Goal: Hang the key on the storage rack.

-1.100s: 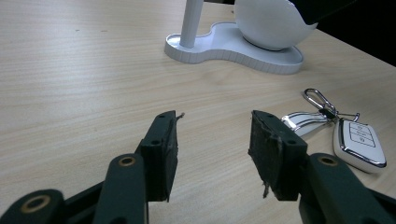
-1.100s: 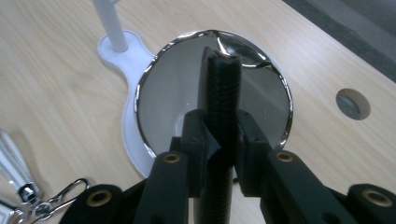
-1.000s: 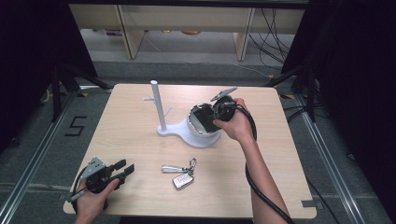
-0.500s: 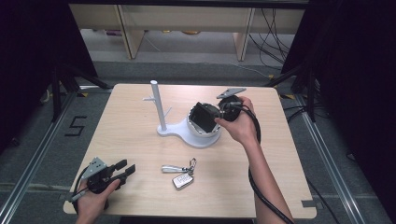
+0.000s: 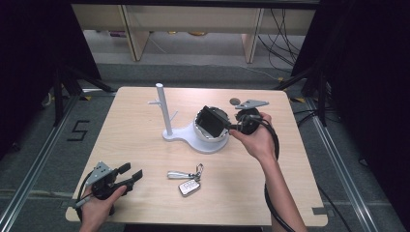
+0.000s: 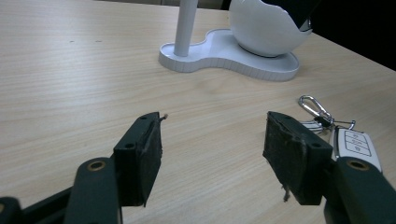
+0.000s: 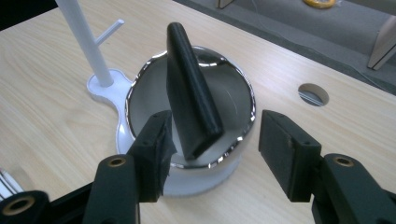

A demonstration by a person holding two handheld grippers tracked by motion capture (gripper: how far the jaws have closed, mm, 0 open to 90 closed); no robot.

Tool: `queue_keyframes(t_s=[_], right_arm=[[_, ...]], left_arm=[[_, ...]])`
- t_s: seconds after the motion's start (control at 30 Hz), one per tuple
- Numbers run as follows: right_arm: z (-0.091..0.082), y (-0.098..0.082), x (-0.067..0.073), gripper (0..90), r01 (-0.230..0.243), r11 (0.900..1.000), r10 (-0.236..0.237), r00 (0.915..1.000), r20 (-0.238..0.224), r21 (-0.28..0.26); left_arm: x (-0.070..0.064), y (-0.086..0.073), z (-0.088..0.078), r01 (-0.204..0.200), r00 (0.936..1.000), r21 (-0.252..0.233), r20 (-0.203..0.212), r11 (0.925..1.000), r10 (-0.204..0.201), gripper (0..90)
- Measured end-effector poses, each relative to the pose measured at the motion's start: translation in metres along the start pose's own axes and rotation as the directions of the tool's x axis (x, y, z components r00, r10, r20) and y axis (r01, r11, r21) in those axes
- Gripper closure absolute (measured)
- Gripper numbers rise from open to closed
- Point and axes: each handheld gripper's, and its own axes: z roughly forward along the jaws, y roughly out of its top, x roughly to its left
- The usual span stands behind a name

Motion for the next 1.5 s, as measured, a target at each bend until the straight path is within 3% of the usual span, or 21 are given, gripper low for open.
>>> queue_keyframes(t_s=[0.17, 0.27, 0.37, 0.43, 0.47, 0.57, 0.73, 1.03, 1.07, 1.1, 1.17, 1.2, 1.3, 1.33, 1.37, 1.5], right_arm=[[-0.017, -0.022, -0.004, 48.1, -0.055, 0.998, 0.055, 0.9985, 0.005, -0.039], [-0.025, -0.036, -0.009, 48.2, -0.045, 0.998, 0.046, 0.9987, 0.022, -0.051], [-0.031, -0.047, -0.011, 48.2, -0.073, 0.996, 0.075, 0.9966, 0.034, -0.054], [-0.036, -0.055, -0.009, 48.3, -0.119, 0.992, 0.121, 0.9921, 0.034, -0.048], [-0.036, -0.060, -0.013, 48.5, -0.082, 0.995, 0.085, 0.9953, 0.046, -0.063], [-0.040, -0.073, -0.012, 48.6, -0.155, 0.986, 0.157, 0.9867, 0.041, -0.055], [-0.042, -0.093, -0.019, 48.7, -0.187, 0.979, 0.191, 0.9804, 0.049, -0.075], [-0.042, -0.117, -0.020, 48.7, -0.229, 0.970, 0.234, 0.9695, 0.071, -0.075], [-0.043, -0.120, -0.017, 48.7, -0.271, 0.960, 0.276, 0.9589, 0.068, -0.065], [-0.042, -0.125, -0.020, 48.7, -0.246, 0.966, 0.251, 0.9662, 0.057, -0.079], [-0.042, -0.131, -0.020, 48.7, -0.250, 0.965, 0.256, 0.9645, 0.066, -0.085], [-0.044, -0.132, -0.018, 48.6, -0.283, 0.958, 0.286, 0.9557, 0.070, -0.046], [-0.043, -0.133, -0.021, 48.5, -0.269, 0.961, 0.274, 0.9573, 0.091, -0.067], [-0.045, -0.132, -0.021, 48.3, -0.274, 0.960, 0.278, 0.9568, 0.085, -0.056], [-0.044, -0.133, -0.025, 48.3, -0.245, 0.967, 0.250, 0.9647, 0.083, -0.069], [-0.043, -0.135, -0.027, 48.1, -0.248, 0.966, 0.253, 0.9642, 0.079, -0.070]], left_arm=[[-0.008, 0.003, 0.006, -0.033, 0.9990, 0.002, 0.032, 0.9995, 0.033, 40.8], [-0.011, 0.004, 0.007, -0.034, 0.9987, 0.003, 0.038, 0.9994, 0.034, 45.2], [-0.012, 0.005, 0.007, -0.014, 0.9987, 0.006, 0.050, 0.9999, 0.014, 47.1], [-0.012, 0.006, 0.007, 0.004, 0.9983, 0.010, 0.058, 0.9999, -0.004, 48.5], [-0.013, 0.007, 0.008, 0.013, 0.9978, 0.005, 0.065, 0.9999, -0.013, 48.7], [-0.015, 0.010, 0.009, 0.001, 0.9977, 0.013, 0.067, 0.9999, -0.002, 49.0], [-0.021, 0.015, 0.013, -0.009, 0.9945, 0.003, 0.104, 1.0000, 0.009, 49.2], [-0.031, 0.028, 0.024, -0.034, 0.9906, 0.015, 0.133, 0.9993, 0.031, 47.0], [-0.032, 0.030, 0.026, -0.044, 0.9885, 0.018, 0.146, 0.9989, 0.041, 46.3], [-0.034, 0.032, 0.028, -0.056, 0.9874, 0.023, 0.150, 0.9982, 0.052, 45.8], [-0.040, 0.035, 0.032, -0.077, 0.9856, 0.045, 0.155, 0.9960, 0.069, 44.5], [-0.042, 0.037, 0.036, -0.082, 0.9836, 0.046, 0.165, 0.9956, 0.073, 43.7], [-0.049, 0.041, 0.046, -0.101, 0.9790, 0.072, 0.185, 0.9923, 0.086, 42.8], [-0.051, 0.043, 0.050, -0.110, 0.9774, 0.095, 0.191, 0.9894, 0.090, 42.3], [-0.053, 0.043, 0.055, -0.110, 0.9758, 0.113, 0.201, 0.9875, 0.086, 41.4], [-0.064, 0.045, 0.074, -0.151, 0.9662, 0.170, 0.234, 0.9739, 0.109, 41.5]])
